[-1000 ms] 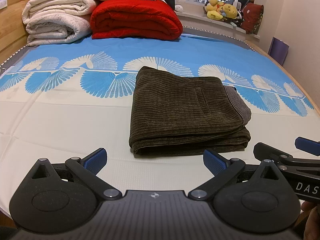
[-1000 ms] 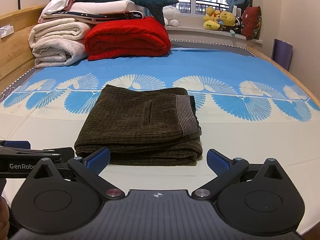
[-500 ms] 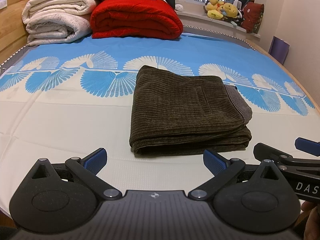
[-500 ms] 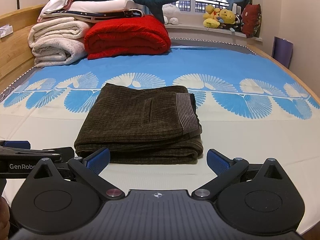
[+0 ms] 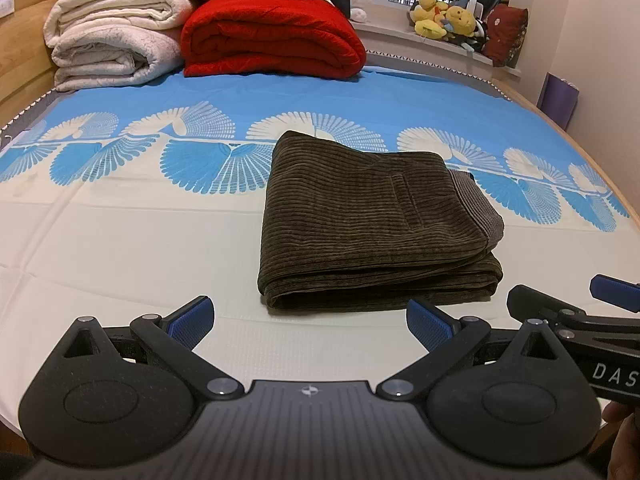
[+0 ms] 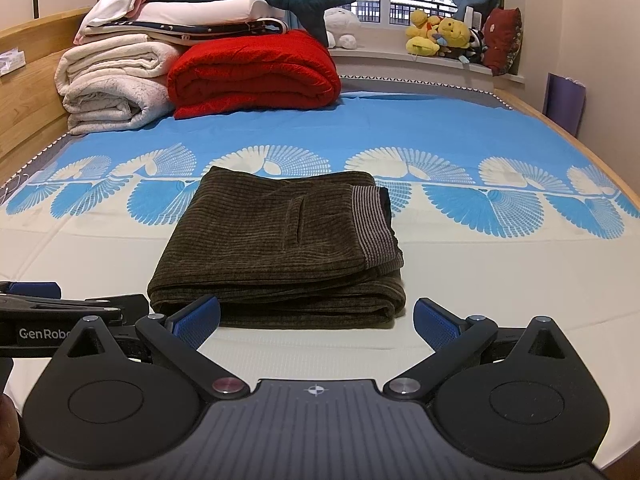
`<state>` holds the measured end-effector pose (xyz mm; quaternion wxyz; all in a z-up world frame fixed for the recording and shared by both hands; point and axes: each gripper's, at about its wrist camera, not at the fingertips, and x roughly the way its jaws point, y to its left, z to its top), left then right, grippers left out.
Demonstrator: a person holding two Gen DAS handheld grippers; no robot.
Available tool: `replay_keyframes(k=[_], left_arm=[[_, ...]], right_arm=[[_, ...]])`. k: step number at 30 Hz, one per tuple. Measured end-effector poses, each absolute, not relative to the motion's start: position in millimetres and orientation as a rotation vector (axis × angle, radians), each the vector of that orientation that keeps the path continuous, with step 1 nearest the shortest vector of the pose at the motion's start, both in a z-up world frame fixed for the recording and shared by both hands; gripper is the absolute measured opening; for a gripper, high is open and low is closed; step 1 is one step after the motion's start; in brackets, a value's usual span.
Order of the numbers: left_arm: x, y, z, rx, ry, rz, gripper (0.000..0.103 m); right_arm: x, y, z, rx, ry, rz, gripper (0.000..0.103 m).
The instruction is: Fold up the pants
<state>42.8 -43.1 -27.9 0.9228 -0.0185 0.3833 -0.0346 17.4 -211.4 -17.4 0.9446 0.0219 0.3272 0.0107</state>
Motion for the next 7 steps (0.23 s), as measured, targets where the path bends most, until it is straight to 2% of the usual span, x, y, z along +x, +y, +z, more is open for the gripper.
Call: replay_keyframes(k=[7], left_arm=[[42.8,-40.9,-27.8,-0.037,0.784,-0.072,0.102]], right_arm=[[17.4,-211.6,-17.1,0.047,0.666,0.022,0.102]])
